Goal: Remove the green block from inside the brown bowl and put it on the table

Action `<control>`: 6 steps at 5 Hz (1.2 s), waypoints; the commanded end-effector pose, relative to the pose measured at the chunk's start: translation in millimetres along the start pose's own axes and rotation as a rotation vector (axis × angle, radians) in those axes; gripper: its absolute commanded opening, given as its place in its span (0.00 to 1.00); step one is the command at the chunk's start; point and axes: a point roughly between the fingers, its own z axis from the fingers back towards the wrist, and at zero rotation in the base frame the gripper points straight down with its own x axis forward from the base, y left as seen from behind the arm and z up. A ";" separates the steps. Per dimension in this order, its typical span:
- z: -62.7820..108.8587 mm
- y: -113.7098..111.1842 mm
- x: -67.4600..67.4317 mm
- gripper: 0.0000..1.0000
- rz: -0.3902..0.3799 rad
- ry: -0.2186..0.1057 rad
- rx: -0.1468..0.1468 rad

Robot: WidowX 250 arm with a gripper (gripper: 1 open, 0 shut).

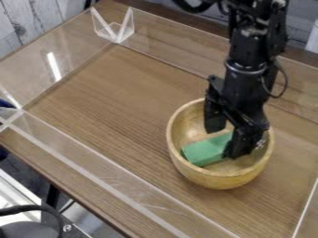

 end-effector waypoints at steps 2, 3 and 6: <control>1.0 8.5 2.2 1.00 0.011 -0.030 0.003; -3.3 11.4 1.1 1.00 0.015 -0.026 0.000; -13.0 18.5 -2.8 0.00 0.023 -0.026 -0.010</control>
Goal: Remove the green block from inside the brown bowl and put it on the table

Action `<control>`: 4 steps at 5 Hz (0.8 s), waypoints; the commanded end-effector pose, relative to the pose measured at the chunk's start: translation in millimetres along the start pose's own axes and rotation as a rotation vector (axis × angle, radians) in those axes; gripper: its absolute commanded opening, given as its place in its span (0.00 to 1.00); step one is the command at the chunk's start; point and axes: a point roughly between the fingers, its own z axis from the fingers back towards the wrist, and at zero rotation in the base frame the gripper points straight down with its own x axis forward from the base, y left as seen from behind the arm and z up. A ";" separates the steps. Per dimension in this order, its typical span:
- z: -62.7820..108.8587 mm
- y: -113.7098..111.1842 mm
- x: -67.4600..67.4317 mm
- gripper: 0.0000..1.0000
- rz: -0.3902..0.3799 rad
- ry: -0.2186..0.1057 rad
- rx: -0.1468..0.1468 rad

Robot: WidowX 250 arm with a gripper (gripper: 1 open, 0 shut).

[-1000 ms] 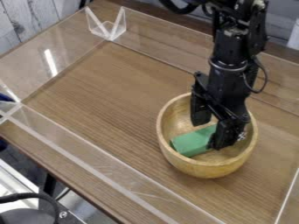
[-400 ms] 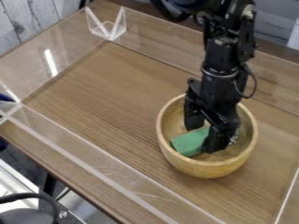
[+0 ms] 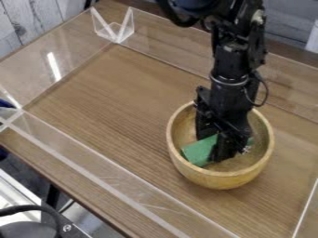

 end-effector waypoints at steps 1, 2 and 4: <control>9.0 5.3 0.7 0.00 0.003 -0.041 0.003; 10.4 6.6 -1.2 0.00 0.004 -0.052 0.000; 14.0 8.8 -5.2 0.00 0.005 -0.067 -0.005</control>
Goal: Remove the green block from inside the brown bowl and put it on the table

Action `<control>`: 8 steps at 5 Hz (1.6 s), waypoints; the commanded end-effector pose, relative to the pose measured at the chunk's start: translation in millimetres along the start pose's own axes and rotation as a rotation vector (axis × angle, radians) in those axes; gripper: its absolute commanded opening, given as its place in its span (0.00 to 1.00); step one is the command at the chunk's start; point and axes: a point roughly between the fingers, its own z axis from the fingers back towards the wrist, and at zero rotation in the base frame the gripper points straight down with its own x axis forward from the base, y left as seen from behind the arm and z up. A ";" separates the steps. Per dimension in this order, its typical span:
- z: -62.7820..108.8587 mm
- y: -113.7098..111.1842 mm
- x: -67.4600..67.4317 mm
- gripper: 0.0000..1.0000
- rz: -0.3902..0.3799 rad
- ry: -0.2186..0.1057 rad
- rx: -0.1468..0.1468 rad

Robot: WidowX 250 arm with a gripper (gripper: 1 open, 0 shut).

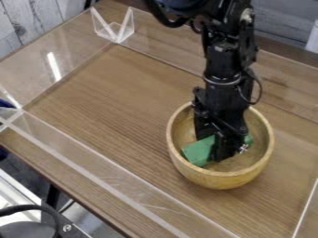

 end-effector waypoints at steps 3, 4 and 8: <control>23.1 6.8 -2.3 0.00 0.006 -0.065 0.029; 24.7 6.6 -3.2 0.00 0.008 -0.061 0.034; 28.0 6.0 -4.7 0.00 0.015 -0.047 0.044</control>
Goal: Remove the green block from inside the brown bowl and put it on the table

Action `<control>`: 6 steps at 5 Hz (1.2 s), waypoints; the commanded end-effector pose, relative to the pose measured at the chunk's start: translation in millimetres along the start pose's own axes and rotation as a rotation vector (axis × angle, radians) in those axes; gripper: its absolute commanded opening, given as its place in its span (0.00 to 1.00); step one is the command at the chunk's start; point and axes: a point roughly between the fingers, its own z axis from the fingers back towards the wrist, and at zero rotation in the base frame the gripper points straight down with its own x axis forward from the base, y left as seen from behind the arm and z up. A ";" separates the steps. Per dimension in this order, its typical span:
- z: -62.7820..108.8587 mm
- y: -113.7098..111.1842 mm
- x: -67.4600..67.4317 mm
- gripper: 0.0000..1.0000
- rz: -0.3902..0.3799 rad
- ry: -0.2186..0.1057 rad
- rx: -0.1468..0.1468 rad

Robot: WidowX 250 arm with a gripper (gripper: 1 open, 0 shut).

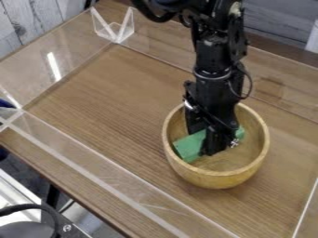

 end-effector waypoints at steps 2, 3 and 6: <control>25.4 3.0 7.1 0.00 0.002 -0.078 0.029; 29.3 3.5 6.6 0.00 0.005 -0.083 0.030; 46.4 7.0 6.4 0.00 0.020 -0.106 0.041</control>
